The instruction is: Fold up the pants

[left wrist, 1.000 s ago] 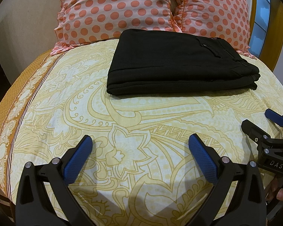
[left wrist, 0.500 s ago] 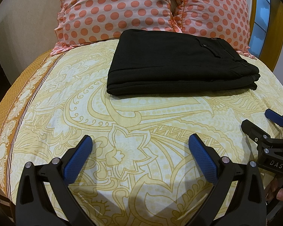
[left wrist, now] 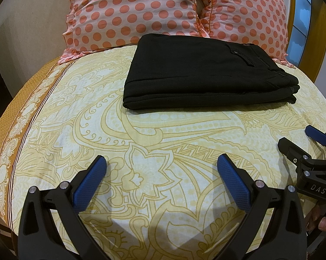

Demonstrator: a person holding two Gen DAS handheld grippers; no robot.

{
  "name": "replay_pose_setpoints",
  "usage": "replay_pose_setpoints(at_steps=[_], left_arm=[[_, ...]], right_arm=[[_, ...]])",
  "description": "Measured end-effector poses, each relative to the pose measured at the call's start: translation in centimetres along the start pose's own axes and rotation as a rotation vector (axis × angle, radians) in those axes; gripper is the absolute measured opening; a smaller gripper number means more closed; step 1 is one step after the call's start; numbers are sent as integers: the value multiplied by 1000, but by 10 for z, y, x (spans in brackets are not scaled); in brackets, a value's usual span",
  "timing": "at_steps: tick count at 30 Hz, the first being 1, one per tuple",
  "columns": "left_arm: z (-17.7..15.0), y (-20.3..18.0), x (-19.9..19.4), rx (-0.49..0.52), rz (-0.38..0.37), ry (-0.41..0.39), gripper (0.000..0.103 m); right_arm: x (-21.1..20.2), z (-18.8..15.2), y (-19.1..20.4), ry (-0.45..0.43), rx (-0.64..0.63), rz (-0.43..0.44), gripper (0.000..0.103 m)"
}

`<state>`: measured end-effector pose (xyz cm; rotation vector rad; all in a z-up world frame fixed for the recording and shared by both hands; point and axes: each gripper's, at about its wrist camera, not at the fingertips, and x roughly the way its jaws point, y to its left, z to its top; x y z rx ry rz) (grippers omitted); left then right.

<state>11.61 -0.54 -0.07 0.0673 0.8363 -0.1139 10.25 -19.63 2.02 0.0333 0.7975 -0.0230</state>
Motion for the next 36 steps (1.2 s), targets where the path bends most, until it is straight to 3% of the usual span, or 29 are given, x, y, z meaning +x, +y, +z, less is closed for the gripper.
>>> replay_pose_setpoints(at_steps=[36], left_arm=[[1,-4,-2,1,0,-8,101]], right_arm=[[0,0,0,0,0,0,102]])
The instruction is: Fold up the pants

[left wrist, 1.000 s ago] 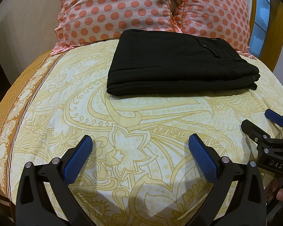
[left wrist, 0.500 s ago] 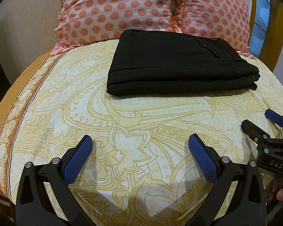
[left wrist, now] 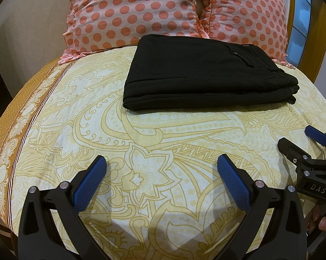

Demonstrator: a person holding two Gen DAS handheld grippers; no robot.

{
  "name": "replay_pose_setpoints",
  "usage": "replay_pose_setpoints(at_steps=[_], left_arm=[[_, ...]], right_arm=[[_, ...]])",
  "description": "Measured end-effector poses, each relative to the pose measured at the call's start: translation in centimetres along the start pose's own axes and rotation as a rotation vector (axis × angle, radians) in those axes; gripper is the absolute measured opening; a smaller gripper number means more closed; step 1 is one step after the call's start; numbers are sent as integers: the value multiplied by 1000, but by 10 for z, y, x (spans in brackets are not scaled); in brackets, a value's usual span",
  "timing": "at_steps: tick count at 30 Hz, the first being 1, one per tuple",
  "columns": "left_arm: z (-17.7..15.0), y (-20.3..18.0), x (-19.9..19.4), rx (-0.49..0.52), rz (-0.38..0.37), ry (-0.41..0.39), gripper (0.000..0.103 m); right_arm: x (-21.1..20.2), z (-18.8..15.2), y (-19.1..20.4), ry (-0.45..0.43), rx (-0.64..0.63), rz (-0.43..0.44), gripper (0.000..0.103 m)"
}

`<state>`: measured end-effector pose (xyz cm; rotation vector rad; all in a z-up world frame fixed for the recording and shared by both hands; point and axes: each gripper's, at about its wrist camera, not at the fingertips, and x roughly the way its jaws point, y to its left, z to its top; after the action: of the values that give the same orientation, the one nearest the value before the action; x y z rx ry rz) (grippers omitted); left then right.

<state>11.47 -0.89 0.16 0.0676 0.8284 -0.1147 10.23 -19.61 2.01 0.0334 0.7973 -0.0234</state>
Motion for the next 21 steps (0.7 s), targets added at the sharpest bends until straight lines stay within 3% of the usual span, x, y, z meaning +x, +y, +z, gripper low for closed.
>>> replay_pose_setpoints(at_steps=[21], left_arm=[[2,2,3,12,-14,-7,101]], right_arm=[[0,0,0,-1,0,0,102]])
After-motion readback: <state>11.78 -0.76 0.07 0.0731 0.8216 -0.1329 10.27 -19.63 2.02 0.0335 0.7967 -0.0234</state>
